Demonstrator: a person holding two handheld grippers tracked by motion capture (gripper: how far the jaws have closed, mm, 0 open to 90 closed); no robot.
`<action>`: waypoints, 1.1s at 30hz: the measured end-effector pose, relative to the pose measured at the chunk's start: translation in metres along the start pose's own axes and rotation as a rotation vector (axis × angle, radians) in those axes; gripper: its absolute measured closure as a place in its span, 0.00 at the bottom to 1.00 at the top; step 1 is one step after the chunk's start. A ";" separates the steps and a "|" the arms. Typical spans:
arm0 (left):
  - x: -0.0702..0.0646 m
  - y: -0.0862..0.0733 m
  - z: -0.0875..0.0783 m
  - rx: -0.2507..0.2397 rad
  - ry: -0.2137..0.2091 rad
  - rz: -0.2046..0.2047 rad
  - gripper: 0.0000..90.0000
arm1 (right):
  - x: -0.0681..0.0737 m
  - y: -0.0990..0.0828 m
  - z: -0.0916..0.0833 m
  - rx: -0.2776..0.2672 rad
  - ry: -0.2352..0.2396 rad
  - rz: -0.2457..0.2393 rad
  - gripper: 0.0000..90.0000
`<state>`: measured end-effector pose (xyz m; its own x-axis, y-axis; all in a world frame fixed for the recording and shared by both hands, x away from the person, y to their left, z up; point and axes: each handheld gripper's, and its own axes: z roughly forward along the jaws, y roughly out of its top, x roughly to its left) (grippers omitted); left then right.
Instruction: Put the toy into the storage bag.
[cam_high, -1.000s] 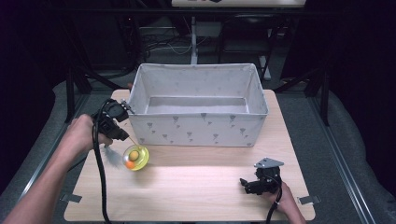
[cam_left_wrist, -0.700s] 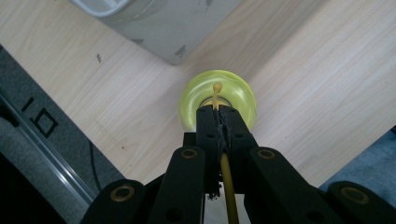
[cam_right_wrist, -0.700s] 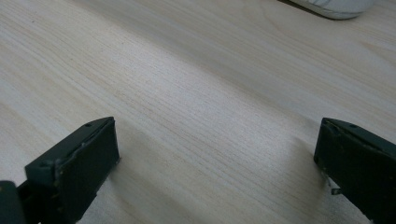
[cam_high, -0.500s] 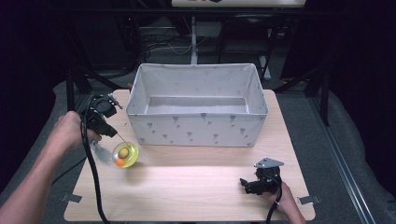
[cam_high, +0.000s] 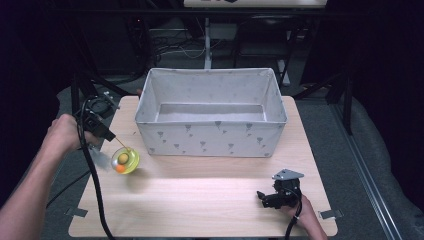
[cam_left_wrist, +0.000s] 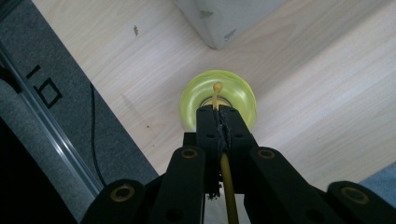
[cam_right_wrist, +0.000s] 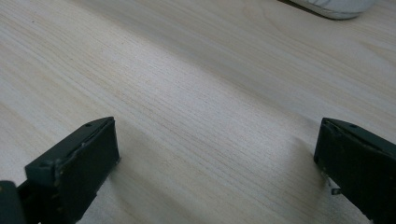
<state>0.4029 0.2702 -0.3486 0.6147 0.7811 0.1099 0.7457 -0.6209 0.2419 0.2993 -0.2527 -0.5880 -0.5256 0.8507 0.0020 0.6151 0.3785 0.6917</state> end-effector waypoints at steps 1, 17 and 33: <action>0.002 0.000 0.000 0.000 0.004 -0.005 0.98 | 0.000 0.000 0.000 0.000 0.000 0.000 0.00; 0.024 0.013 -0.010 0.008 0.042 -0.043 0.98 | 0.000 0.000 0.000 0.000 0.000 0.000 0.00; 0.035 0.029 -0.032 0.021 0.106 -0.048 0.98 | 0.000 0.000 0.000 0.001 0.000 0.000 0.00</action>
<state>0.4374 0.2815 -0.3071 0.5486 0.8118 0.2001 0.7794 -0.5831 0.2291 0.2992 -0.2527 -0.5879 -0.5256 0.8508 0.0019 0.6156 0.3787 0.6911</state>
